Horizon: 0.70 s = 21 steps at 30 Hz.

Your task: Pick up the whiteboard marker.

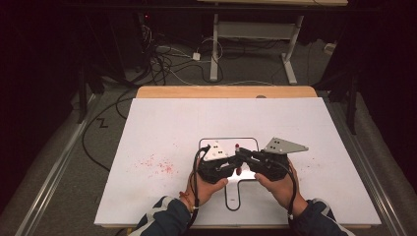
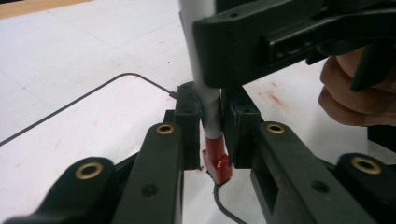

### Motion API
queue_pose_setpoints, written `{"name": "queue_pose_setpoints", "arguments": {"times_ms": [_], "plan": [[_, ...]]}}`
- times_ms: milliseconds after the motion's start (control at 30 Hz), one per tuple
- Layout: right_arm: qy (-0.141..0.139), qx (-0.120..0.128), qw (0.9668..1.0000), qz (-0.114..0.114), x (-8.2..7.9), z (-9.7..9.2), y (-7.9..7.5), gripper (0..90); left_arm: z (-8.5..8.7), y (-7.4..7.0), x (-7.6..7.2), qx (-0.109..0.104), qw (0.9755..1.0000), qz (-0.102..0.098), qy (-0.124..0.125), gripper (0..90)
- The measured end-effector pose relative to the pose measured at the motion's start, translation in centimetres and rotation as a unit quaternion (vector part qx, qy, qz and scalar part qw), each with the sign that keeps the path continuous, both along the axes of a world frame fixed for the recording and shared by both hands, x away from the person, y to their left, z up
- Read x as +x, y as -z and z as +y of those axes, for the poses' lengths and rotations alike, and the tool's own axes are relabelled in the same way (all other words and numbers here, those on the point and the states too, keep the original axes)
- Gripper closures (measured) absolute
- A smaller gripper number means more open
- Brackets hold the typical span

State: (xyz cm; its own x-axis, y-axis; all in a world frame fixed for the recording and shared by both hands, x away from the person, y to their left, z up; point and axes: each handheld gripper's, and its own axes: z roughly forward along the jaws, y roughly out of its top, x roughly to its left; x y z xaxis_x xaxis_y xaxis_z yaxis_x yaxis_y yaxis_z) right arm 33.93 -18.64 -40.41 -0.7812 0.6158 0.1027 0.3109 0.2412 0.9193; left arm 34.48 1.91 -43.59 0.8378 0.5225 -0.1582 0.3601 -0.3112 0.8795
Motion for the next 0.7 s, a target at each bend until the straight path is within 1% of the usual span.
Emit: {"name": "queue_pose_setpoints", "arguments": {"times_ms": [33, 100, 200, 267, 400, 467, 567, 700], "plan": [[0.002, -0.004, 1.0000, -0.003, -0.08, 0.05, -0.03, 79.6, -0.01, -0.01, -0.02, 0.004, 1.0000, -0.003, 0.000, 78.2], [0.003, -0.006, 1.0000, -0.004, -0.09, 0.08, -0.01, 78.5, -0.05, -0.01, -0.05, 0.010, 0.9999, -0.007, -0.001, 78.3], [0.000, -0.008, 1.0000, -0.004, -0.10, 0.18, 0.04, 77.2, -0.35, 0.02, -0.24, 0.020, 0.9997, -0.013, 0.006, 78.3], [0.002, -0.021, 0.9997, -0.007, -0.13, 0.39, 0.19, 74.4, -0.60, 0.00, -0.45, 0.029, 0.9993, -0.020, 0.013, 78.3], [0.002, -0.022, 0.9997, -0.006, -0.14, 0.48, 0.43, 74.5, -0.92, -0.02, -0.77, 0.041, 0.9985, -0.033, 0.012, 78.3], [0.001, -0.024, 0.9996, -0.011, -0.18, 0.43, 0.48, 80.6, -0.85, -0.07, -0.76, 0.041, 0.9984, -0.037, 0.010, 78.4], [-0.002, -0.024, 0.9996, -0.016, -0.22, 0.37, 0.42, 80.8, -0.85, -0.15, -0.86, 0.043, 0.9981, -0.042, 0.008, 78.3], [-0.004, -0.028, 0.9994, -0.022, -0.37, 0.40, 0.31, 81.0, -0.77, -0.17, -0.88, 0.040, 0.9982, -0.044, 0.011, 78.2]]}}
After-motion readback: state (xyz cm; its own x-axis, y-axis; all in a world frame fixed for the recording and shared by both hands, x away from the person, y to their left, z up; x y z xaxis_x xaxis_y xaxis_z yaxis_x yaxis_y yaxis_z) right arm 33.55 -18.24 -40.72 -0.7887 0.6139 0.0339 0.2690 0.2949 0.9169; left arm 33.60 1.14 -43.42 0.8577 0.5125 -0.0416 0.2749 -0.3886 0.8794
